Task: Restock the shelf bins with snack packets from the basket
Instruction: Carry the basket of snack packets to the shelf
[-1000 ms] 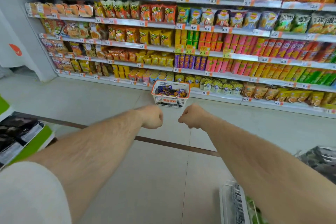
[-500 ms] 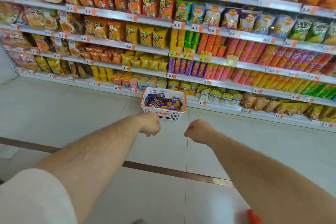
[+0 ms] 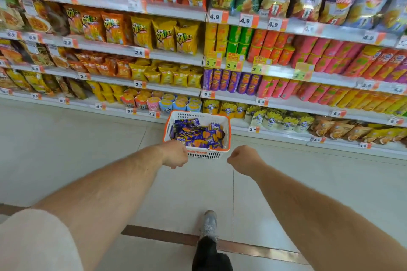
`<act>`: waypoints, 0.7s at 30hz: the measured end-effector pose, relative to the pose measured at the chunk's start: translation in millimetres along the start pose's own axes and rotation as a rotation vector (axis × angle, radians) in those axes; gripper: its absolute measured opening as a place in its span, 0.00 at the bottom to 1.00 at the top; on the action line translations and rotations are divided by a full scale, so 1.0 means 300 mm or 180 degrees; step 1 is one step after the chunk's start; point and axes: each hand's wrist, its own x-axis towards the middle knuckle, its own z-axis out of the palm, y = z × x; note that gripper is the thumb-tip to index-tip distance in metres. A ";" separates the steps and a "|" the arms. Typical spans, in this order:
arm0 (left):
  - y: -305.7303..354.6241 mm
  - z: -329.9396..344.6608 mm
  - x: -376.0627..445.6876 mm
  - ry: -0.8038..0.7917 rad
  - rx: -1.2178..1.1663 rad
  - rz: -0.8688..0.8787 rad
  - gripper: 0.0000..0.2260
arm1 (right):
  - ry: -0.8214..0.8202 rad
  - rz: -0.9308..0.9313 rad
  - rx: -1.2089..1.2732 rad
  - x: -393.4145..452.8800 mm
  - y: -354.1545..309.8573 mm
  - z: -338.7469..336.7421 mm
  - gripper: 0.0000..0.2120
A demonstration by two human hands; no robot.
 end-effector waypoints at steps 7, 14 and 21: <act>0.088 -0.144 0.476 -0.0065 -0.0788 -0.0162 0.10 | -0.0308 0.0738 0.0825 0.581 0.014 -0.064 0.05; 0.120 -0.242 0.931 -0.0189 -0.1583 -0.0347 0.06 | -0.0458 0.1178 0.1163 1.014 -0.012 -0.036 0.05; 0.039 -0.153 1.581 -0.0402 -0.2235 -0.0626 0.09 | -0.0138 0.1694 0.1282 1.570 0.109 0.181 0.07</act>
